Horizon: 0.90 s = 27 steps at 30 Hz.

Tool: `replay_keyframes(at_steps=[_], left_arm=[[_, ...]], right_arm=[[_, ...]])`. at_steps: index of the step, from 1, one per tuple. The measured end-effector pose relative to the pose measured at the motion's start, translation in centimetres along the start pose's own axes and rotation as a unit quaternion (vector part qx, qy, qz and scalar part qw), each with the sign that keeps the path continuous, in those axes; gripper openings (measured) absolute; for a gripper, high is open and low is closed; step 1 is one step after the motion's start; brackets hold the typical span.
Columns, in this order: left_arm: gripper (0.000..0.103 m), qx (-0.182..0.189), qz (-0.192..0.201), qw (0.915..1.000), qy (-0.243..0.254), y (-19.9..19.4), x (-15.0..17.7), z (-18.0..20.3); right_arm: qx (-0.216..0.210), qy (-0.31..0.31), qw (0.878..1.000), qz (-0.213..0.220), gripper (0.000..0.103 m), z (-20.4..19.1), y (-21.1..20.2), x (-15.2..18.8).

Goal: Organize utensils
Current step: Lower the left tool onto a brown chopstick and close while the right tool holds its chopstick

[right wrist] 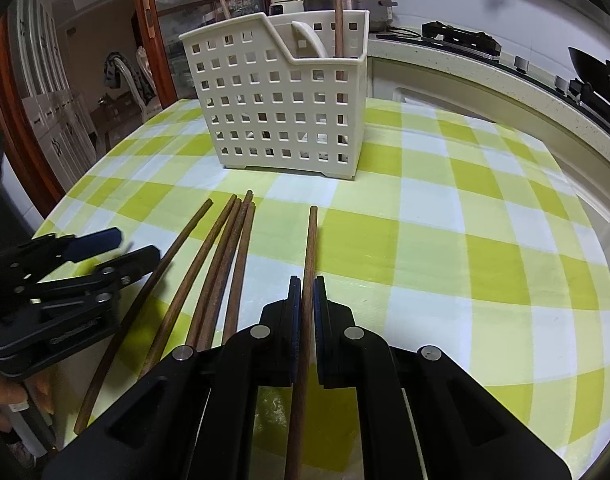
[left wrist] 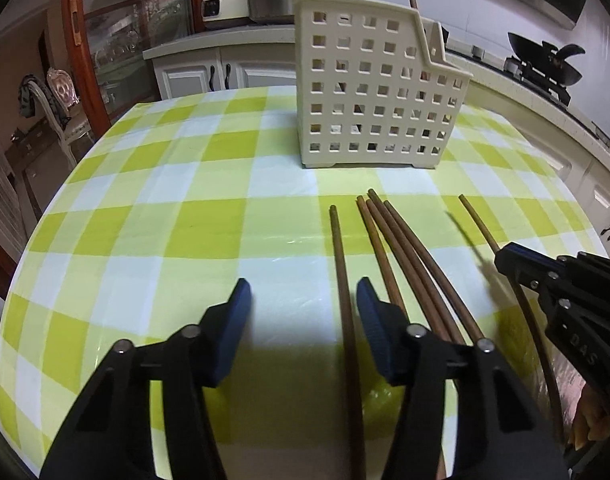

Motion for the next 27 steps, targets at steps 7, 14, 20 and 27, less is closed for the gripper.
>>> replay_keyframes(at_steps=[7, 14, 20, 27], left_arm=[[0.045, 0.0, -0.01, 0.9999, 0.014, 0.9, -0.1, 1.4], [0.039, 0.001, -0.014, 0.9997, 0.017, 1.5, -0.3, 1.9], [0.039, 0.001, -0.009, 0.9998, 0.016, 1.5, -0.4, 1.9], [0.03, 0.002, -0.008, 0.9999, 0.014, 1.6, -0.5, 1.8]], right_arm=[[-0.012, 0.006, 1.0, 0.004, 0.006, 0.2, -0.4, 0.0], [-0.018, 0.014, 1.0, 0.006, 0.006, 0.6, -0.5, 0.1], [-0.018, 0.02, 1.0, 0.006, 0.006, 1.0, -0.4, 0.2], [-0.017, 0.018, 1.0, 0.006, 0.006, 0.8, -0.4, 0.2]])
Point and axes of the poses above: each gripper's, at about its wrist camera, not at the fingertips, and y roughly the way its jaws point, z to its right, x to its underside, the point moved 8 cm from there along y, roughly the way its jaws point, and after that the axes turned 4 degrees about y, right-handed, at the moved point
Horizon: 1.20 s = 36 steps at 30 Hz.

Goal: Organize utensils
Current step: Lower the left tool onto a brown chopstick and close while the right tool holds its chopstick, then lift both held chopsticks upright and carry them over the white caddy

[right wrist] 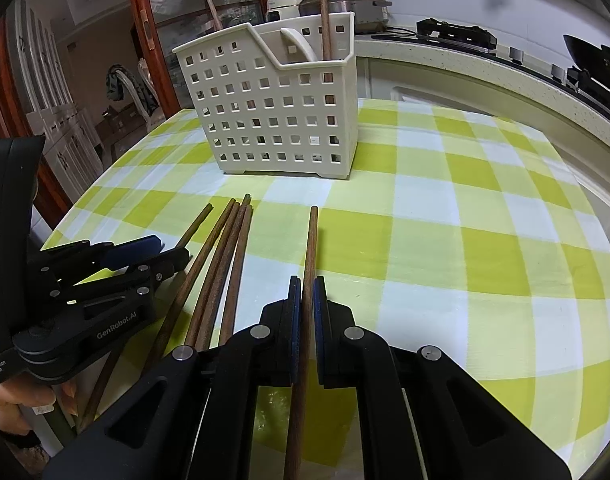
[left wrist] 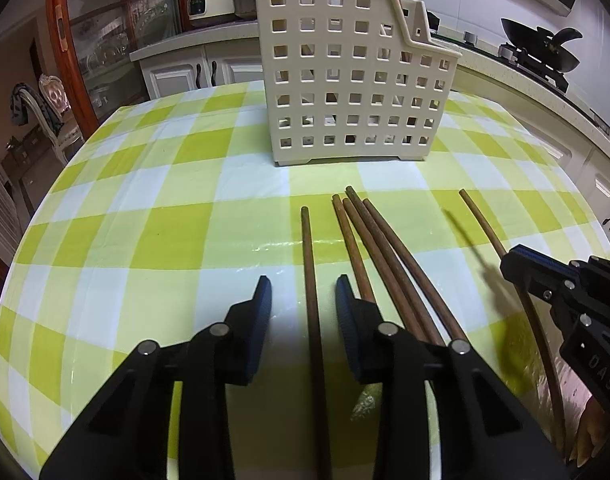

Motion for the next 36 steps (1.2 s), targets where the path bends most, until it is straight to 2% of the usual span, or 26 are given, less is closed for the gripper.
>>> replay_keyframes(at_steps=[16, 25, 36], left_arm=[[0.006, 0.002, 0.002, 1.0, -0.004, 0.0, -0.3, -0.2], [0.006, 0.014, 0.004, 0.9998, -0.014, -0.1, 0.0, -0.4], [0.006, 0.025, 0.038, 0.9987, -0.021, -3.1, -0.9, -0.5]], right_arm=[[0.001, 0.006, 1.0, -0.001, 0.006, 0.2, 0.1, 0.0], [0.003, 0.009, 1.0, 0.0, 0.006, 0.3, -0.1, 0.0], [0.001, 0.005, 1.0, 0.019, 0.006, -0.5, -1.4, -0.8]])
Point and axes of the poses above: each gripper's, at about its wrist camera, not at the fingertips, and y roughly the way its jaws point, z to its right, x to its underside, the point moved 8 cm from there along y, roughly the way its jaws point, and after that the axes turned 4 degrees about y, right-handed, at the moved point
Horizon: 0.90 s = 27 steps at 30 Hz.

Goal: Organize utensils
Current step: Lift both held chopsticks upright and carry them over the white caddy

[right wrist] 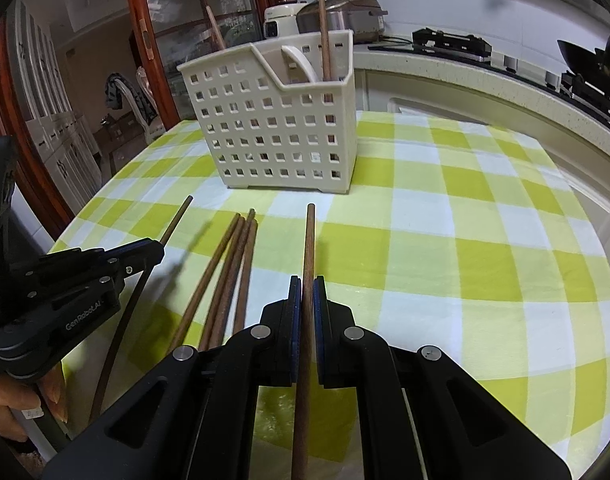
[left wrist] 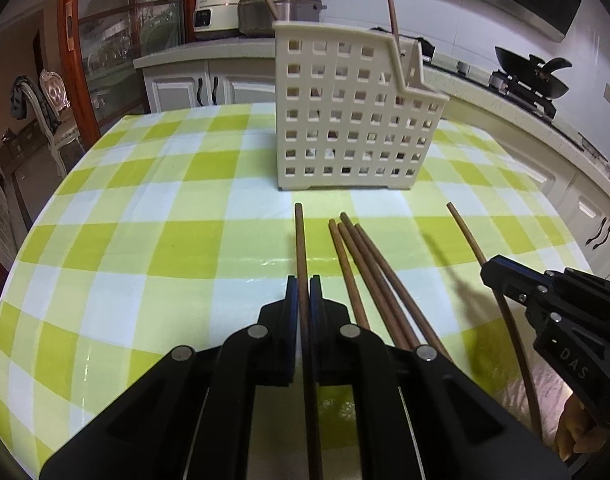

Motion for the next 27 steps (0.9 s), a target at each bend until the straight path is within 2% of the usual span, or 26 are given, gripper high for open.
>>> replay_keyframes(at_steps=[12, 27], left_arm=[[0.006, 0.014, 0.047, 0.9988, -0.003, -4.5, -1.3, 0.2], [0.006, 0.01, 0.11, 0.9938, 0.013, -10.4, -2.8, 0.9]], right_arm=[[-0.007, -0.008, 0.999, 0.041, 0.006, -1.1, -3.4, -1.6], [-0.009, -0.018, 0.995, 0.097, 0.006, -2.1, -8.3, -3.3]])
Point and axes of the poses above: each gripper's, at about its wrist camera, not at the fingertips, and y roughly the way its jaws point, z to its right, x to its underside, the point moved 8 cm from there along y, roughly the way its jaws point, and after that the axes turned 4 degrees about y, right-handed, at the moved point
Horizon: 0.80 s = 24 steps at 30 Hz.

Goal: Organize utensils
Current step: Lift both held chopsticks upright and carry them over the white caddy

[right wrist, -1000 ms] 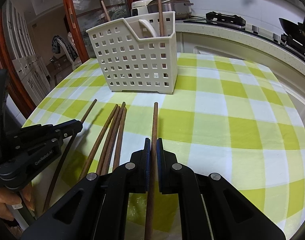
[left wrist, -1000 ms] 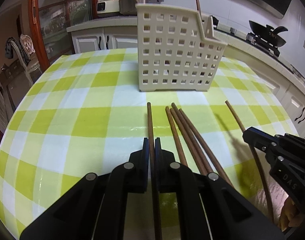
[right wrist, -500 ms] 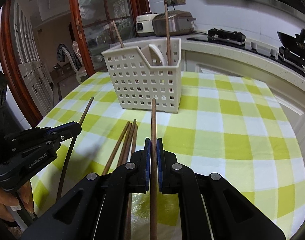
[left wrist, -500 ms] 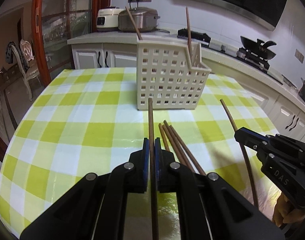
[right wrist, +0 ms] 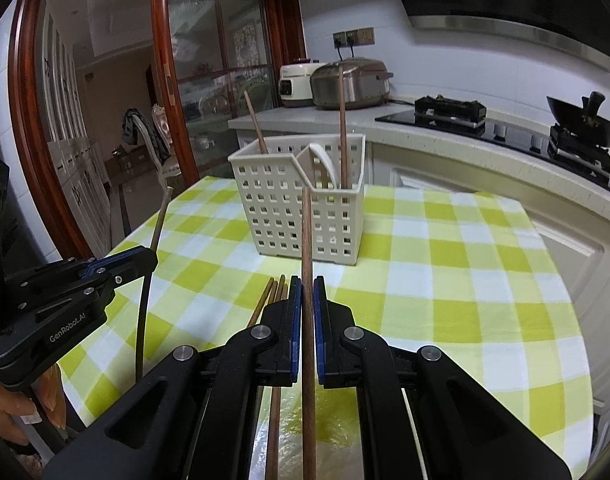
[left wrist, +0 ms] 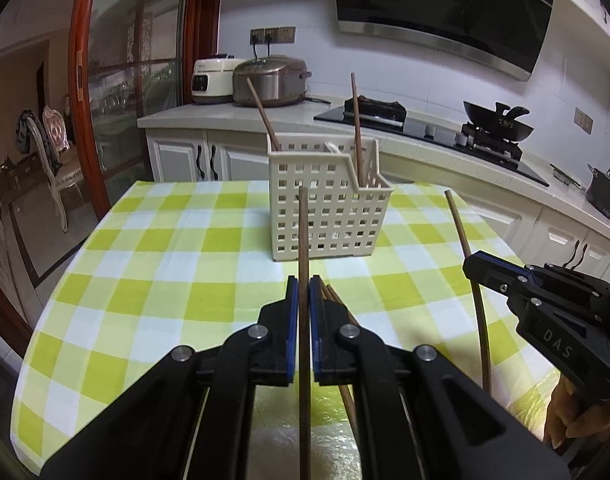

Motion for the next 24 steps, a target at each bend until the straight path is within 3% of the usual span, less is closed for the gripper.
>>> replay_keyframes(at_steps=[24], left_arm=[[0.006, -0.005, 0.051, 0.9986, 0.016, -4.7, -2.0, 0.6]], right_arm=[[0.018, -0.018, 0.997, 0.071, 0.006, -0.9, -5.0, -2.4]])
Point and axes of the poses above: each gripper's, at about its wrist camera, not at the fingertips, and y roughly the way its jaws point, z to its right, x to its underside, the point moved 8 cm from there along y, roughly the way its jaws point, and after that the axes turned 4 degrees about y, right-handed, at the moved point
